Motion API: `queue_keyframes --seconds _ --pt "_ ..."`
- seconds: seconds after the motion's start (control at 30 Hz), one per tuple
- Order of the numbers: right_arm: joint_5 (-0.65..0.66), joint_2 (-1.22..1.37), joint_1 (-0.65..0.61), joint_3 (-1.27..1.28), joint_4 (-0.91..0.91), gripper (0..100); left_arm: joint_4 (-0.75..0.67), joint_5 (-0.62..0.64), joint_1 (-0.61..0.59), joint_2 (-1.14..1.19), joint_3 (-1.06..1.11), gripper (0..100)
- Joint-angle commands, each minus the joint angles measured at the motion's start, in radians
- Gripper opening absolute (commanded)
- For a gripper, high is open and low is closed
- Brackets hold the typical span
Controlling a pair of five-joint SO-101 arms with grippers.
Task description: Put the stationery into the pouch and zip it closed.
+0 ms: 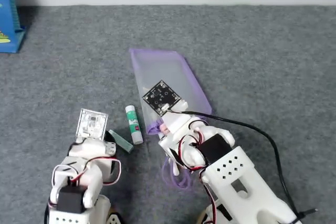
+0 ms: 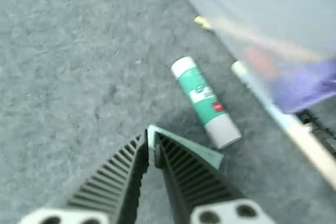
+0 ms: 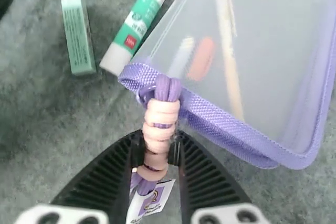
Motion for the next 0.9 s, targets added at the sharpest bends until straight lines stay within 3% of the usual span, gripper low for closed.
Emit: queue_keyframes --seconds 0.0,0.2,0.37,0.6,0.87 --pt "-0.026 -0.047 0.008 -0.043 -0.050 0.8 0.035 0.081 0.058 -0.051 -0.073 10" --pt "-0.026 -0.048 0.004 -0.044 -0.076 0.8 -0.017 0.224 0.152 -0.043 -0.081 24" --pt "-0.026 -0.131 0.004 -0.044 -0.045 0.8 -0.109 0.252 0.226 -0.043 -0.064 25" --pt "-0.023 -0.335 -0.087 -0.043 0.102 0.8 -0.310 0.253 0.227 -0.043 0.070 25" --pt "-0.018 -0.361 -0.102 -0.037 0.147 0.8 -0.325 0.296 0.227 -0.043 0.068 25"
